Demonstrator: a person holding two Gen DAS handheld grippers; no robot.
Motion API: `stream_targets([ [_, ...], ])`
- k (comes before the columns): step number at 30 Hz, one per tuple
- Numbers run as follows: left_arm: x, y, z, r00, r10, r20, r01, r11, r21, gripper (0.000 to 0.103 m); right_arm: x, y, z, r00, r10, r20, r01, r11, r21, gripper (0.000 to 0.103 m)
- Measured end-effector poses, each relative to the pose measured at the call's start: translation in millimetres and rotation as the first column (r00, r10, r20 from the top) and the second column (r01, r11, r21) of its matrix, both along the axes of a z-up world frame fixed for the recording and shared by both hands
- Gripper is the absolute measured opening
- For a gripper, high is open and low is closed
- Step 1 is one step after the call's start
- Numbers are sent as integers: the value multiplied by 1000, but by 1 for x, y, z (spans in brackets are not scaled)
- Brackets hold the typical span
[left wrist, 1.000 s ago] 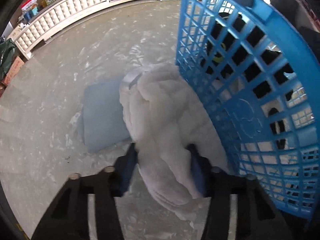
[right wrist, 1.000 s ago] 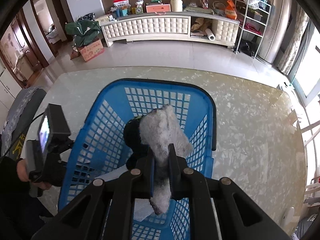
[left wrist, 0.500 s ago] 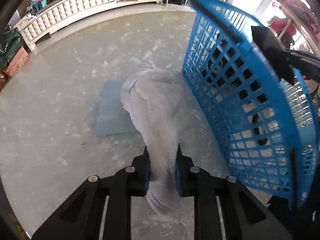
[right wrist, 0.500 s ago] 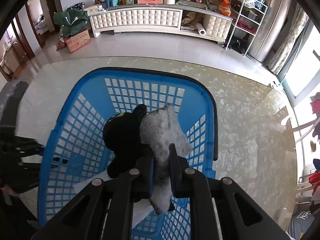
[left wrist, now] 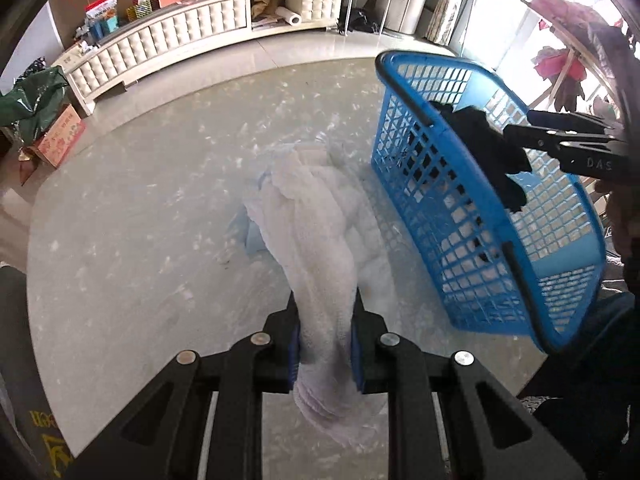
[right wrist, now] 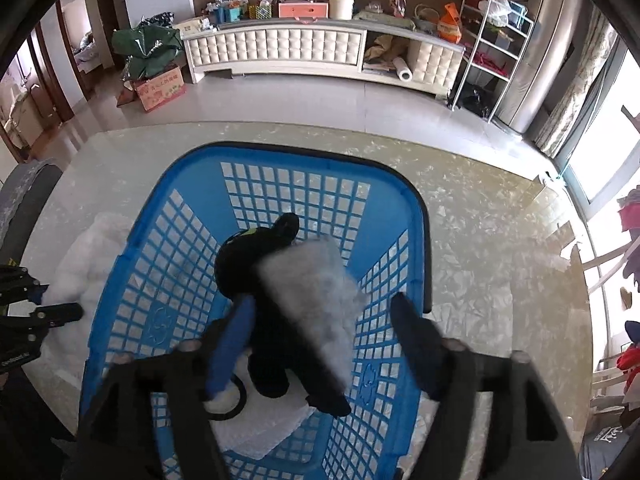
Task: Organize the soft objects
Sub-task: 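Release the grey pad into the basket with the right gripper while the left grasps the white quilted towel, then carry the white quilted towel into the basket and open the left gripper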
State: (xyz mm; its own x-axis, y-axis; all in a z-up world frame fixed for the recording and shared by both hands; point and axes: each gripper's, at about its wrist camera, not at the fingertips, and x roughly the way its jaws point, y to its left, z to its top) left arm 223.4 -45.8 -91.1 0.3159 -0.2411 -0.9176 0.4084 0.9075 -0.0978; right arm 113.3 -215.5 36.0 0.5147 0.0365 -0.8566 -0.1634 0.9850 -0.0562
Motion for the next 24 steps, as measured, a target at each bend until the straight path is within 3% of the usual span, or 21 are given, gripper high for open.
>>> stream_targets([
  [7, -27, 2, 36, 998, 16, 52, -15, 1000, -19, 18, -16, -7, 12, 999, 19, 41, -20, 1000, 18, 97],
  [16, -53, -22, 92, 990, -44, 136, 52, 997, -59, 18, -46, -24, 23, 996, 28, 84, -30, 999, 12, 102],
  [24, -59, -61, 117, 979, -108, 175, 120, 991, -56, 18, -63, -37, 29, 994, 2, 111, -8, 998, 55, 103],
])
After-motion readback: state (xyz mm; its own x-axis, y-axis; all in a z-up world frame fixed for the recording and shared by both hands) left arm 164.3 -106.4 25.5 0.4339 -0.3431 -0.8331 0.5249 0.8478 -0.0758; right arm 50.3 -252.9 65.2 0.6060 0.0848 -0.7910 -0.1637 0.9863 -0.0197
